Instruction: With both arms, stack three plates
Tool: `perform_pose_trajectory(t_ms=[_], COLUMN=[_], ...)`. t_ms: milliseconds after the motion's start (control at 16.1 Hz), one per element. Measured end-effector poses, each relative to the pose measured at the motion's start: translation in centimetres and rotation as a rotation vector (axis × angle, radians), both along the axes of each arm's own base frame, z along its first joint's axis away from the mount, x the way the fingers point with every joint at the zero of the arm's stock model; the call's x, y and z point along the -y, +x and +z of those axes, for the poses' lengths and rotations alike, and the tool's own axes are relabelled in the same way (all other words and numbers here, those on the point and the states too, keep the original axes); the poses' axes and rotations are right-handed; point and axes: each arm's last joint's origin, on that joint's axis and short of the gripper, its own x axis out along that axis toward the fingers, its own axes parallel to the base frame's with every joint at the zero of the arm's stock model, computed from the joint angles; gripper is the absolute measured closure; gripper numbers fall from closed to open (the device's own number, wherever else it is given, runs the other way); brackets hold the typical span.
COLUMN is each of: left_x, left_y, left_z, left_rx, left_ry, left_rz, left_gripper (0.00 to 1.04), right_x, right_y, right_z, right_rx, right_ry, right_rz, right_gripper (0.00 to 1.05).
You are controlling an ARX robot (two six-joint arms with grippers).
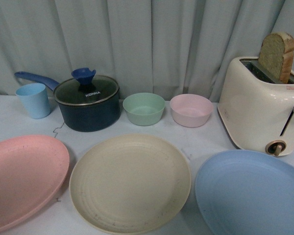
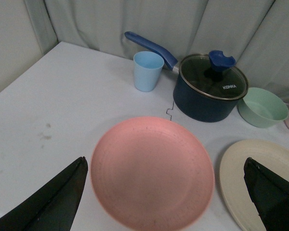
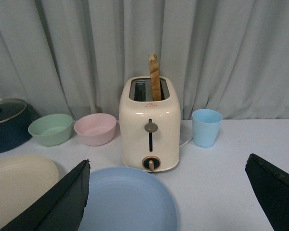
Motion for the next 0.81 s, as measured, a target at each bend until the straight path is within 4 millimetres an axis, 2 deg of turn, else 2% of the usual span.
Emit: perform_pose_trajectory(t_ms=[186, 311, 373, 435, 559, 808], left_x=[-3.1, -6.6, -8.5, -10.9, -11.5, -10.7], left_y=[4.5, 8.8, 11.0, 13.6, 14.5, 15.7], left_z=[-0.6, -0.7, -1.8, -5.6, -8.5, -10.6], left_rx=[-0.029, -0.042, -0.091, -0.223, -0.299, -0.279], left_ry=[0.033, 0.083, 0.093, 0.062, 0.054, 0.084], left_rz=[-0.035, -0.018, -0.015, -0.013, -0.038, -0.101], left_gripper=[0.07, 0.07, 0.07, 0.07, 0.07, 0.07], right_x=[0.0, 0.0, 0.0, 0.0, 0.0, 0.0], right_y=[0.0, 0.0, 0.0, 0.0, 0.0, 0.0], right_z=[0.0, 0.0, 0.0, 0.0, 0.0, 0.0], right_rx=[0.0, 0.0, 0.0, 0.0, 0.0, 0.0], right_ry=[0.0, 0.0, 0.0, 0.0, 0.0, 0.0], right_rz=[0.0, 0.0, 0.0, 0.0, 0.0, 0.0], right_gripper=[0.06, 0.06, 0.06, 0.06, 0.06, 0.06])
